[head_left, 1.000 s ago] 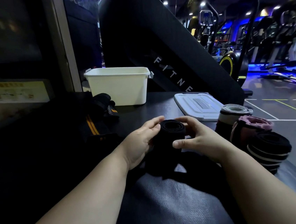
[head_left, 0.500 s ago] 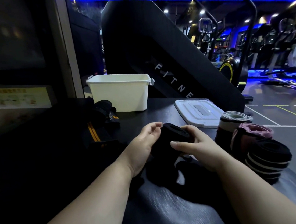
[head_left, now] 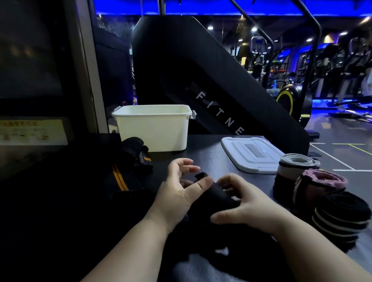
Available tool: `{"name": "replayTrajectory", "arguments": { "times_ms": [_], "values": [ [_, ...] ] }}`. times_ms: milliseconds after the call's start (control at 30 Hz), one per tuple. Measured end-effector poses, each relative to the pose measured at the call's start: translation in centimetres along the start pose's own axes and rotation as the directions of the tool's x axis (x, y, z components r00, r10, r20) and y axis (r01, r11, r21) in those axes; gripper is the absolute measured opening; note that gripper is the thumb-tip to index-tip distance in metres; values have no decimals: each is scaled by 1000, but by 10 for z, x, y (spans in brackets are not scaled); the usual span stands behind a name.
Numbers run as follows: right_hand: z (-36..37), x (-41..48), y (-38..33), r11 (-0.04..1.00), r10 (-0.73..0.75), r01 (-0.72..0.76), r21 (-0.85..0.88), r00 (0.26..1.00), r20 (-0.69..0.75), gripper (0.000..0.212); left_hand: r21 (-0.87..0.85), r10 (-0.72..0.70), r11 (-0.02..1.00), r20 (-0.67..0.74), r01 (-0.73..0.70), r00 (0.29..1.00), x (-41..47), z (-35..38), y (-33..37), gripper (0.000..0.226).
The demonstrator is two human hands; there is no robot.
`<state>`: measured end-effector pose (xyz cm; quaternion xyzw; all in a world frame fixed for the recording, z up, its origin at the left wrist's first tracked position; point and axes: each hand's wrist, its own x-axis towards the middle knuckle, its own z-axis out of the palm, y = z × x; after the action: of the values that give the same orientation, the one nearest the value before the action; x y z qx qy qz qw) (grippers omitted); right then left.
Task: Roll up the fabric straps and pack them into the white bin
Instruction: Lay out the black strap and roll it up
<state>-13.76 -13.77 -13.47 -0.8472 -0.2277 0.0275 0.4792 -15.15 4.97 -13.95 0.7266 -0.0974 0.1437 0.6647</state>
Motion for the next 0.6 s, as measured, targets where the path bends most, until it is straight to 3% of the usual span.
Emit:
{"name": "replayTrajectory", "arguments": {
  "times_ms": [100, 267, 400, 600],
  "values": [
    [5, 1, -1, 999, -47, 47, 15, 999, 6, 78, 15, 10, 1000, 3, -10, 1000, 0, 1, -2, 69],
    [4, 1, -3, 982, -74, 70, 177, 997, 12, 83, -204, -40, 978, 68, 53, 997, 2, 2, 2, 56],
    [2, 4, 0, 945, -40, 42, 324, 999, -13, 71, -100, -87, 990, 82, 95, 993, 4, 4, 4, 21],
    [-3, 1, 1, 959, -26, 7, 284, 998, 63, 73, -97, -127, 986, 103, 137, 987, 4, 4, 0, 14]
  ]
}}
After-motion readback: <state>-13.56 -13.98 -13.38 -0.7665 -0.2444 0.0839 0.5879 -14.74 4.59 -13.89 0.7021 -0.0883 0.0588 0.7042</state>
